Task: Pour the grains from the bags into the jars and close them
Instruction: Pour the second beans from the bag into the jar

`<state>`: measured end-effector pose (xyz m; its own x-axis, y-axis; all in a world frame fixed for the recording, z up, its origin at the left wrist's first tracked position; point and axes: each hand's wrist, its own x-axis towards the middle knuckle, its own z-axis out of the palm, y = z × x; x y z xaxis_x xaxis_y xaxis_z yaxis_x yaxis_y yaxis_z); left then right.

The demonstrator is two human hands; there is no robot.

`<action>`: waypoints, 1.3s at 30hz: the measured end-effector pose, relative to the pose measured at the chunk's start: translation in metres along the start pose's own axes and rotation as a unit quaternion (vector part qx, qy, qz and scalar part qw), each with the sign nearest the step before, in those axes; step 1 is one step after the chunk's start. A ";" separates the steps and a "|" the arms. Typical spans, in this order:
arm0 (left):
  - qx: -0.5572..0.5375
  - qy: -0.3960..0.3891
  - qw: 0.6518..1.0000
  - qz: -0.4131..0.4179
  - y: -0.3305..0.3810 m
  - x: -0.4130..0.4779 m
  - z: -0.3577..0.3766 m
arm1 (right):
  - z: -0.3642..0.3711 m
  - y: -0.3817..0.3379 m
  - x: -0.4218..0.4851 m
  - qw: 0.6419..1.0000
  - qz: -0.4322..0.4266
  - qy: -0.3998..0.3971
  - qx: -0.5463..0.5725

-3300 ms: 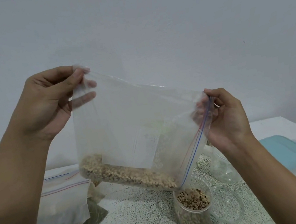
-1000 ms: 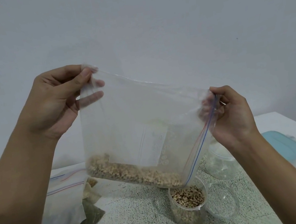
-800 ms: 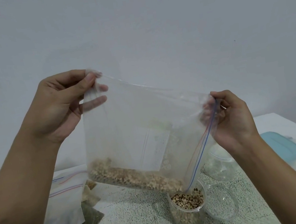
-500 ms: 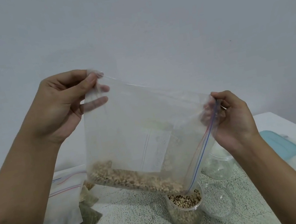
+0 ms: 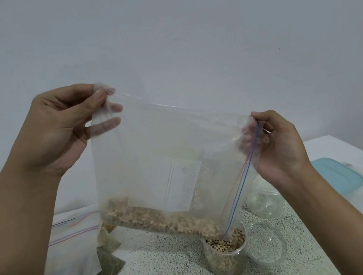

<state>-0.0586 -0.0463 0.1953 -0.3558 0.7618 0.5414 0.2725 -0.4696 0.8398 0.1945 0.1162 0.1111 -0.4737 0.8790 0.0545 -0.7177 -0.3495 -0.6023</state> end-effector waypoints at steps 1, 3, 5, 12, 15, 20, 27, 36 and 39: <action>0.002 0.001 1.000 0.001 0.000 0.000 -0.001 | 0.001 0.001 0.000 1.000 -0.002 -0.001 0.001; 0.007 0.002 1.000 0.002 0.000 0.000 -0.004 | 0.003 0.003 0.001 1.000 -0.005 -0.004 0.002; 0.008 0.004 1.000 0.003 0.001 0.000 -0.006 | 0.004 0.006 0.002 1.000 -0.006 -0.006 0.004; 0.013 0.014 1.000 0.004 0.002 0.001 -0.012 | 0.004 0.011 0.005 0.998 -0.041 -0.029 -0.024; 0.017 0.025 1.000 0.001 0.001 0.003 -0.014 | 0.002 0.012 0.007 0.995 -0.066 -0.044 -0.067; 0.022 0.025 0.999 0.001 0.000 0.004 -0.014 | -0.008 0.013 0.013 0.986 -0.104 -0.062 -0.118; 0.021 0.024 0.999 0.007 -0.004 0.004 -0.009 | -0.015 0.014 0.011 0.979 -0.145 -0.053 -0.135; 0.038 0.024 0.999 0.025 -0.002 0.003 -0.004 | -0.027 0.018 0.004 0.935 -0.211 -0.019 -0.285; 0.039 0.021 0.999 0.026 -0.001 0.002 -0.004 | -0.026 0.019 0.003 0.931 -0.220 -0.016 -0.292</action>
<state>-0.0632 -0.0456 0.1955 -0.3751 0.7171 0.5874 0.3594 -0.4716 0.8052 0.1926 0.1208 0.0792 -0.2204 0.8822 0.4161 -0.4511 0.2860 -0.8454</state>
